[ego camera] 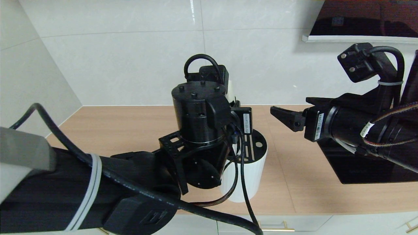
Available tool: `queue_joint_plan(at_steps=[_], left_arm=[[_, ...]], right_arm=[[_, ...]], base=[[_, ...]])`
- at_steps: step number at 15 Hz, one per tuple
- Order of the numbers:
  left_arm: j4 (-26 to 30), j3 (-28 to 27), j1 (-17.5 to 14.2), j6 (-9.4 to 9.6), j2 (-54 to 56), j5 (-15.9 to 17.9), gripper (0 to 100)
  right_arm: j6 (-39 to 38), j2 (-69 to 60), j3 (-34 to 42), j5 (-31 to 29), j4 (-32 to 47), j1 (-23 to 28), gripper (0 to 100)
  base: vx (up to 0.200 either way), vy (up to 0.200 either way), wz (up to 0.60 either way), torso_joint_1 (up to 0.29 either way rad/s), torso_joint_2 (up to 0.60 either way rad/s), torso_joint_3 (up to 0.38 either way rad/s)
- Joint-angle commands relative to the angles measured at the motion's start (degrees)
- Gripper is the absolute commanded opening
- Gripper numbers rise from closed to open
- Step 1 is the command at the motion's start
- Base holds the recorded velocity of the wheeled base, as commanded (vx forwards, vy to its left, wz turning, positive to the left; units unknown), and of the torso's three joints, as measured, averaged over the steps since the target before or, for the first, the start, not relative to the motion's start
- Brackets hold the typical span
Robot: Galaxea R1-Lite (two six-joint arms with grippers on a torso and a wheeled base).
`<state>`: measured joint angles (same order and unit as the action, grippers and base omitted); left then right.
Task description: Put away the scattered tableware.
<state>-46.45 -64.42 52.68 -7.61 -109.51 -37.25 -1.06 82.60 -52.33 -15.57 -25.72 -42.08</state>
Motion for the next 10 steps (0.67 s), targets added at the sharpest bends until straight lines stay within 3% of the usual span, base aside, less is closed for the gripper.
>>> queue_joint_plan(at_steps=[1, 10], left_arm=[[-0.05, 0.08, 0.06, -0.13, -2.03, -0.01, 0], [0.04, -0.01, -0.20, -0.92, -6.86, -0.01, 0]], right_arm=[[0.01, 0.45, -0.05, 0.01, -0.12, 0.16, 100], [0.01, 0.80, -0.05, 0.01, -0.03, 0.16, 100]], base=[[0.000, 0.000, 0.00, 0.000, 0.00, 0.000], [0.000, 0.000, 0.00, 0.000, 0.00, 0.000]])
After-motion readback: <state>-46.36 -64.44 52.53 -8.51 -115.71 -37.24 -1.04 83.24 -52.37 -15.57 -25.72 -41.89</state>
